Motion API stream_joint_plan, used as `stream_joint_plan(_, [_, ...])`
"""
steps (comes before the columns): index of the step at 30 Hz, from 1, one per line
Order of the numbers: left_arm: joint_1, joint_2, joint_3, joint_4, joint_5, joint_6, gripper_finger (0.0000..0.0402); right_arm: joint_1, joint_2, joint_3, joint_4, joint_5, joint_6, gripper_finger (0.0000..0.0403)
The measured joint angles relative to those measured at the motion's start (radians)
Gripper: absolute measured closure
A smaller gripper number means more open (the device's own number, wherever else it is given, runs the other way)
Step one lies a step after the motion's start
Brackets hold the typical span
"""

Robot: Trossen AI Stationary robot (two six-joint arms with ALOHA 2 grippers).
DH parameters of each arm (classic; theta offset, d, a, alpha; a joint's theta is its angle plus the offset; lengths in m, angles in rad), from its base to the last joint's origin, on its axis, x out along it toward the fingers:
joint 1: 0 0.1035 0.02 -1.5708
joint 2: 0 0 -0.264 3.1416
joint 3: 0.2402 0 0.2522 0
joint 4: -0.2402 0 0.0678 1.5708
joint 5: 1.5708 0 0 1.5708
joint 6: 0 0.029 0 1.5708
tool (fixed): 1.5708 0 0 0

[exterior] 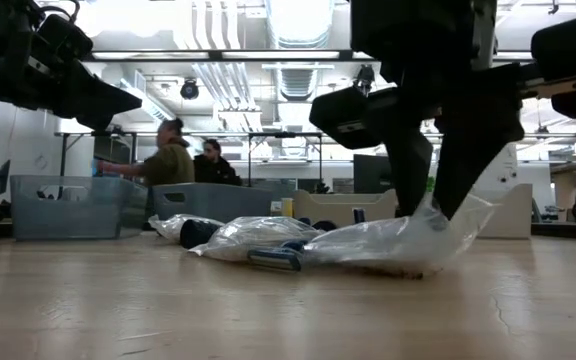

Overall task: Pick & Place Travel size toiletries
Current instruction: Put the bottom cotton pack into the gray bin

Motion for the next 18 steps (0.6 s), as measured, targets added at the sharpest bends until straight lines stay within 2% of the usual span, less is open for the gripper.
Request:
stream_joint_plan(5, [0.0, 0.0, 0.0, 0.0, 0.0, 0.0, 0.0378, 0.0, -0.012, 0.0, -0.005, 0.0, 0.047, 0.0388])
stream_joint_plan(11, [0.001, 0.0, 0.0, 0.0, 0.0, 0.0, 0.0378, 0.0, -0.06, 0.0, -0.029, -0.001, 0.131, 0.0392])
stream_joint_plan(18, [0.001, 0.0, 0.0, 0.0, 0.0, 0.0, 0.0378, 0.0, -0.176, 0.0, -0.063, 0.005, 0.176, 0.0394])
